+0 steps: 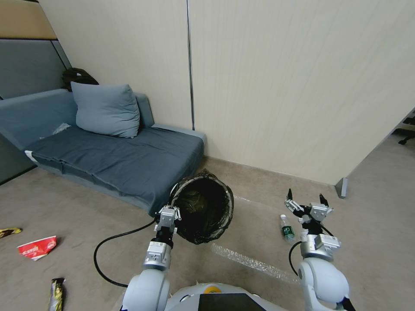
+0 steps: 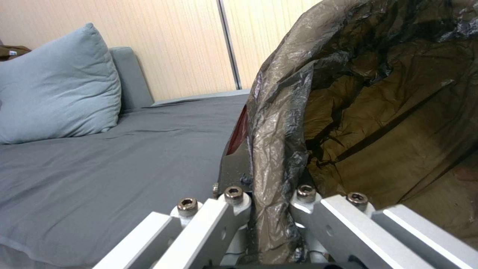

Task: Pick up the trash bin, then pick up the garbage from the floor and place it into the trash bin.

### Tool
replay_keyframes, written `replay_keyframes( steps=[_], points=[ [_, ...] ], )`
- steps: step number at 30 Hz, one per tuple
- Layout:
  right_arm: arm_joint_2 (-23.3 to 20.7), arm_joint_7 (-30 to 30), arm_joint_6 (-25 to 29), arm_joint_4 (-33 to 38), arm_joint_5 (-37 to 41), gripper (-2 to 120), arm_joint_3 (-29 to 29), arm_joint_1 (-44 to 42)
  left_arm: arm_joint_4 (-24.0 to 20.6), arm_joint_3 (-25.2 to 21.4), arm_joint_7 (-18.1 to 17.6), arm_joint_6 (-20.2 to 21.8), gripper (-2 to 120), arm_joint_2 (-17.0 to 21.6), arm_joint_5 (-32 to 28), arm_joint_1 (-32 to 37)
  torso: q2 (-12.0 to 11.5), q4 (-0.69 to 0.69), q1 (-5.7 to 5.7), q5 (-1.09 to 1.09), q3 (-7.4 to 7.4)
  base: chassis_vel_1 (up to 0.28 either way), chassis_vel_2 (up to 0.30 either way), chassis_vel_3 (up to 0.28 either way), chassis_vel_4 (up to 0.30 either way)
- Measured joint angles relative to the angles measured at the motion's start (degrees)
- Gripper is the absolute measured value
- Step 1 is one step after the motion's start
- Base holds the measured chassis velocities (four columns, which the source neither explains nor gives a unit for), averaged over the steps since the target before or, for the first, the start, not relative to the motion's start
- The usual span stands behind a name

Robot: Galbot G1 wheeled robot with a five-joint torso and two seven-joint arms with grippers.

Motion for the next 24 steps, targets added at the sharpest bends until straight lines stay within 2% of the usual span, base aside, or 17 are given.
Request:
replay_keyframes(
  steps=[24],
  points=[
    [-6.9, -1.4, -1.1, -21.5, 0.6, 100, -0.5, 8.9, 0.0, 0.0, 0.0, 0.0, 1, 0.0, 0.0, 0.0, 0.0, 0.00, 0.00, -0.01, 0.00, 0.000, 0.000, 0.000, 0.000]
  ],
)
